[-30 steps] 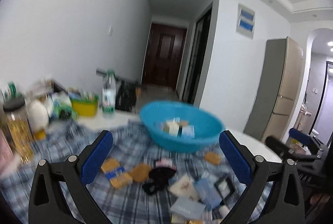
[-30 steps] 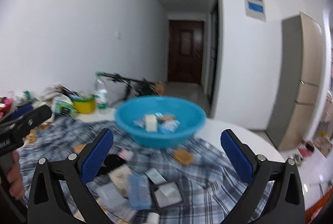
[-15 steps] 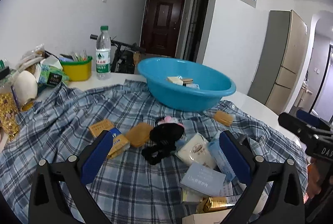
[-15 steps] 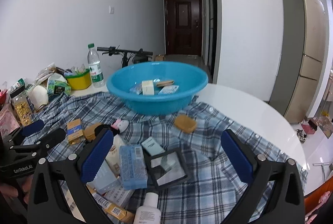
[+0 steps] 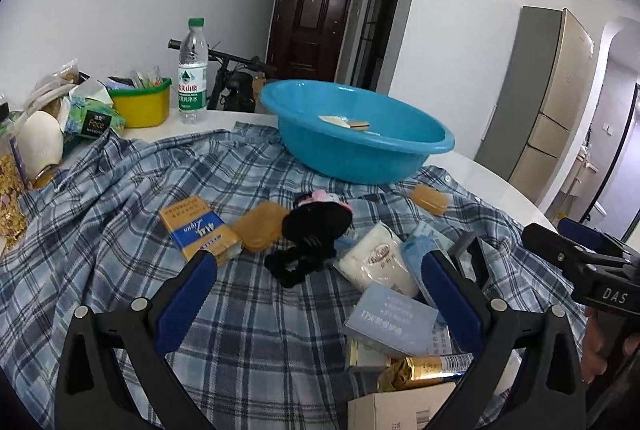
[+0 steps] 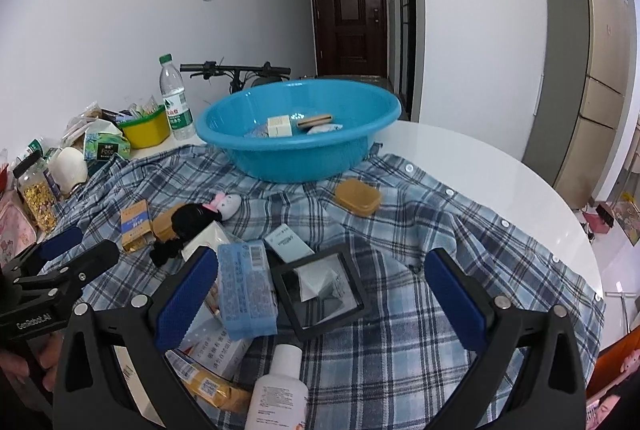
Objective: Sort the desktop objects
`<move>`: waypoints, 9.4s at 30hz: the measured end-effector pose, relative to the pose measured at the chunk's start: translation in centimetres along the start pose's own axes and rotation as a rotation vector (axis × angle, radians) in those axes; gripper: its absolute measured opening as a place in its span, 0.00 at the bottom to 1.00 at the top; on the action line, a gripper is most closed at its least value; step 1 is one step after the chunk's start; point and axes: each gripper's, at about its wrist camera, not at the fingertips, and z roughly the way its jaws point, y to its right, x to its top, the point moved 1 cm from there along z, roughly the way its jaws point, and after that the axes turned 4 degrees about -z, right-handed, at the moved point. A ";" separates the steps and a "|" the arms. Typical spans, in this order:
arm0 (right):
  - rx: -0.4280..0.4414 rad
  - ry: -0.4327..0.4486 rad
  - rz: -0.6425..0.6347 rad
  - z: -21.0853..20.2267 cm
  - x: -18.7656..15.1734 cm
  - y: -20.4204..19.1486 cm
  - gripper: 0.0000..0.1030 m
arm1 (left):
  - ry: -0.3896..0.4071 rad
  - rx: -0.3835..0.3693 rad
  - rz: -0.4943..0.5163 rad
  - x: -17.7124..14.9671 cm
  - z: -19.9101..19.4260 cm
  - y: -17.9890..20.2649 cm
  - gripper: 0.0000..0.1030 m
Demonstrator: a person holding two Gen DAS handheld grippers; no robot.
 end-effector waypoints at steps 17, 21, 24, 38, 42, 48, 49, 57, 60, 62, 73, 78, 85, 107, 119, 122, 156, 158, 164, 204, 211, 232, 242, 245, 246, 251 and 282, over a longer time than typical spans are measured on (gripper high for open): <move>0.013 -0.058 0.010 1.3 -1.3 0.5 1.00 | -0.134 -0.071 0.128 0.5 3.4 2.4 1.00; 0.014 -0.076 0.040 1.7 -1.7 1.4 1.00 | -0.209 -0.093 0.199 1.1 6.2 3.2 1.00; 0.020 -0.090 0.057 2.1 -2.0 1.8 1.00 | -0.253 -0.088 0.224 1.4 8.4 3.0 1.00; 0.064 -0.155 0.164 4.3 -3.0 4.0 1.00 | -0.368 -0.219 0.254 0.6 12.5 3.1 0.53; 0.071 -0.161 0.182 4.6 -3.2 4.3 1.00 | -0.308 -0.172 0.245 1.5 11.3 2.8 0.14; 0.080 -0.184 0.220 5.2 -3.7 4.9 1.00 | -0.224 -0.138 0.214 3.1 8.3 1.7 0.09; 0.084 -0.190 0.227 5.3 -3.7 4.9 1.00 | -0.219 -0.135 0.222 3.1 8.0 1.7 0.09; 0.115 -0.194 0.267 5.1 -3.9 5.1 1.00 | -0.370 -0.192 0.312 0.7 11.0 3.5 0.56; 0.114 -0.193 0.271 5.0 -3.9 5.3 1.00 | -0.386 -0.204 0.287 -0.1 12.4 3.5 0.79; 0.111 -0.194 0.279 5.0 -4.0 5.6 1.00 | -0.389 -0.197 0.304 -0.4 12.9 3.8 0.81; 0.137 -0.221 0.358 6.1 -4.7 7.1 1.00 | -0.276 -0.186 0.301 0.8 10.6 4.8 0.28; 0.133 -0.220 0.379 6.2 -4.9 7.7 1.00 | -0.171 -0.136 0.294 2.5 7.5 4.1 0.24; 0.142 -0.224 0.381 6.2 -4.9 7.7 1.00 | -0.133 -0.080 0.341 2.8 5.1 3.6 0.24; 0.162 -0.227 0.404 6.2 -5.0 7.9 1.00 | -0.203 -0.156 0.219 0.6 8.2 3.0 0.68; 0.162 -0.228 0.418 6.3 -5.4 8.5 1.00 | -0.171 -0.178 0.146 1.6 6.8 2.5 0.11; 0.162 -0.229 0.418 6.3 -5.4 8.6 1.00 | -0.171 -0.179 0.145 1.5 6.6 2.6 0.11; 0.177 -0.195 0.065 6.2 -3.9 0.0 0.80 | -0.078 -0.089 0.045 0.5 2.7 0.1 0.11; 0.189 -0.202 0.048 6.5 -4.0 -0.7 0.76 | -0.089 -0.097 0.037 0.2 3.0 0.1 0.11; 0.216 -0.209 -0.006 6.4 -3.9 -2.5 0.75 | -0.103 -0.110 0.010 -0.1 3.2 -0.1 0.11; 0.189 -0.183 0.066 7.5 -2.4 0.5 0.66 | -0.141 -0.123 0.046 -0.8 3.6 0.4 0.11; 0.149 -0.182 0.001 8.7 -1.7 0.8 0.86 | -0.156 -0.120 0.058 -1.0 3.9 0.7 0.11; 0.176 -0.189 -0.050 9.1 -2.2 -0.2 0.48 | -0.183 -0.124 0.077 -1.7 4.5 1.2 0.11; 0.130 -0.206 -0.018 9.5 -2.2 0.9 0.68 | -0.187 -0.123 0.078 -1.7 4.6 1.2 0.11; 0.080 -0.135 -0.003 8.7 -1.9 1.4 0.98 | -0.187 -0.123 0.078 -1.7 4.6 1.2 0.11; 0.064 -0.127 -0.005 8.7 -1.8 1.5 0.98 | -0.187 -0.123 0.078 -1.7 4.6 1.2 0.11; 0.034 -0.201 -0.026 10.6 -2.0 1.7 0.99 | -0.191 -0.125 0.084 -1.8 4.6 1.2 0.11; 0.140 -0.237 -0.104 11.7 -0.8 2.3 1.00 | -0.206 -0.126 0.097 -2.1 4.9 1.5 0.11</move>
